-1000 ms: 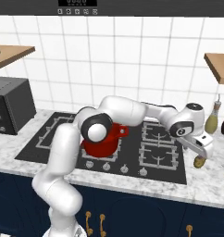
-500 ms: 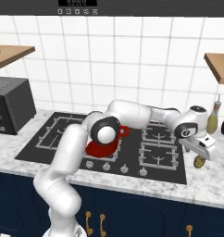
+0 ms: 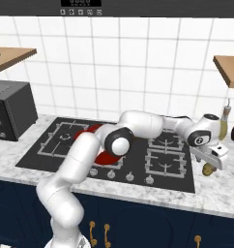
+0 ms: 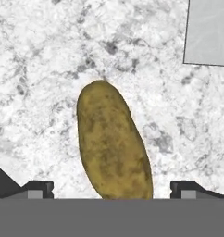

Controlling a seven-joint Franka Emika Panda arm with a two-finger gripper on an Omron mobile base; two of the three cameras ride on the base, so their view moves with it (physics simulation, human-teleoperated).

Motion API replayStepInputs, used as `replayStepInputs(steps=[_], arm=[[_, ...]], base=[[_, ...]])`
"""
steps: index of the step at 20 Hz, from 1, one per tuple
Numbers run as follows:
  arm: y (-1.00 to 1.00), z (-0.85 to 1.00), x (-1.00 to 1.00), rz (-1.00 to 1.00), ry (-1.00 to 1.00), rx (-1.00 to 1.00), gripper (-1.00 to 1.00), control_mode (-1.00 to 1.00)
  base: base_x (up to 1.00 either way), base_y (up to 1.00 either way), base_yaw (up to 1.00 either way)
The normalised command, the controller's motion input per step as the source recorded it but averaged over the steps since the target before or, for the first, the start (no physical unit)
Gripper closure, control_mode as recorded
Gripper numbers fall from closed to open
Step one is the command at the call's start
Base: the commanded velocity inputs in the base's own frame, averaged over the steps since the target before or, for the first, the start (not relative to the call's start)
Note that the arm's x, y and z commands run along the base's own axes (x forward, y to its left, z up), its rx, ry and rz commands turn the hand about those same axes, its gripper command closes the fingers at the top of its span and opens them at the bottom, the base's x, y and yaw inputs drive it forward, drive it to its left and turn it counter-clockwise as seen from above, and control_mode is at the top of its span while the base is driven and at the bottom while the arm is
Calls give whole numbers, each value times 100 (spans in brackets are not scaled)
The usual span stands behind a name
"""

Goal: Put the potato and onion in the pot. Retrieve the spatula and lightly stir the vegetables in the pot.

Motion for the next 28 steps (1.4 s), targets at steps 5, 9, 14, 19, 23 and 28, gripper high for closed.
replayStepInputs(steps=[5, 9, 14, 19, 23, 28], arm=[[-1, -26, 10, 0, 1, 0, -100, -100], [-1, -25, 3, 0, 0, 0, -100, -100], [-3, -13, 0, 0, 0, 0, 100, -100], [49, 9, -1, 12, 6, 0, 100, -100], [96, 79, -5, 19, -3, 0, 100, -100], [100, 82, 0, 16, -9, -1, 100, -100]], base=[[0, 0, 0], [0, 0, 0], [0, 0, 0], [0, 0, 0], [0, 0, 0], [0, 0, 0]])
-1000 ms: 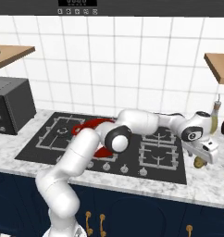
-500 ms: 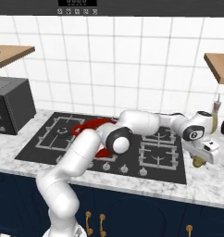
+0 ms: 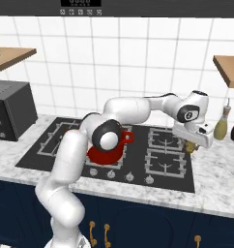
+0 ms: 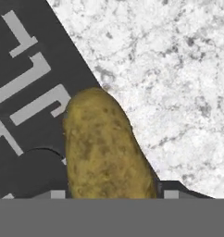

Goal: Put the potato and onion in the pot. Retrieve the spatula and lightly stir the vegetables in the pot.

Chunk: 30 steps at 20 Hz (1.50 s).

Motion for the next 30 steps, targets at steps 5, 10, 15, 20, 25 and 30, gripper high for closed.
replayStepInputs(steps=[5, 10, 15, 20, 25, 30], arm=[[100, 69, 0, 17, 0, -6, 100, -100], [100, 59, 0, 20, 0, -6, 100, -100], [100, 13, -18, 15, 0, -8, 100, -100], [100, 0, -45, 9, -1, -4, 100, -100], [100, -7, -26, 7, 1, 0, 100, -100], [100, -22, 3, 5, 13, 1, 100, -100]], base=[[0, 0, 0], [0, 0, 0], [0, 0, 0], [0, 0, 0], [0, 0, 0], [0, 0, 0]])
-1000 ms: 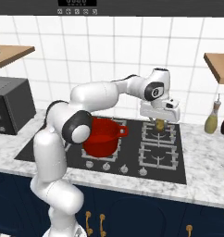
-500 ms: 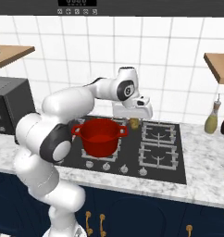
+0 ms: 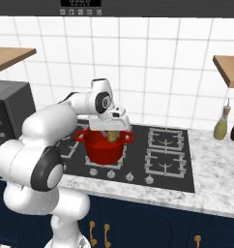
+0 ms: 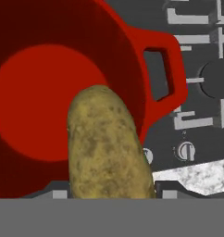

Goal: Put the potato and onion in the pot. Retrieve the spatula and lightly stir the vegetables in the pot.

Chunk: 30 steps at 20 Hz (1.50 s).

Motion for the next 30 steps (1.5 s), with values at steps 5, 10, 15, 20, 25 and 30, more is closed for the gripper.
replayStepInputs(steps=[5, 10, 15, 20, 25, 30], arm=[[20, -9, 17, 3, 11, 1, 100, -100], [15, -28, 8, 0, 4, 0, 100, -100], [28, -38, 19, 0, 0, 1, 100, -100], [5, -30, 8, 0, 0, 0, 100, -100], [4, -7, 1, 0, 2, 0, -100, -100], [0, 4, -5, 0, 0, 4, -100, -100]], base=[[0, 0, 0], [0, 0, 0], [0, 0, 0], [0, 0, 0], [0, 0, 0], [0, 0, 0]])
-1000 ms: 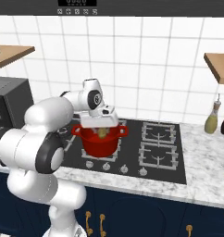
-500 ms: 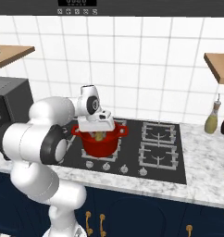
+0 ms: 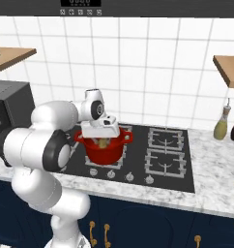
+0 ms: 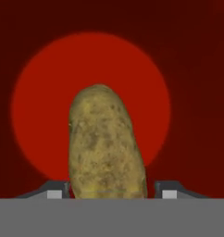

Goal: Put the potato and onion in the pot. Retrieve the spatula and lightly stir the vegetables in the pot.

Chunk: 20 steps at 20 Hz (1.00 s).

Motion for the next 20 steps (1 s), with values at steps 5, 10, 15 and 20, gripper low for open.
replayStepInputs(steps=[5, 10, 15, 20], arm=[[-4, 41, -18, 0, -3, 17, -100, -100], [-22, 100, -28, -7, -4, 0, -100, -100], [-92, 33, -33, -13, 10, -14, -100, -100], [-100, -1, -28, -20, 0, -3, -100, -100]], base=[[0, 0, 0], [0, 0, 0], [0, 0, 0], [0, 0, 0]])
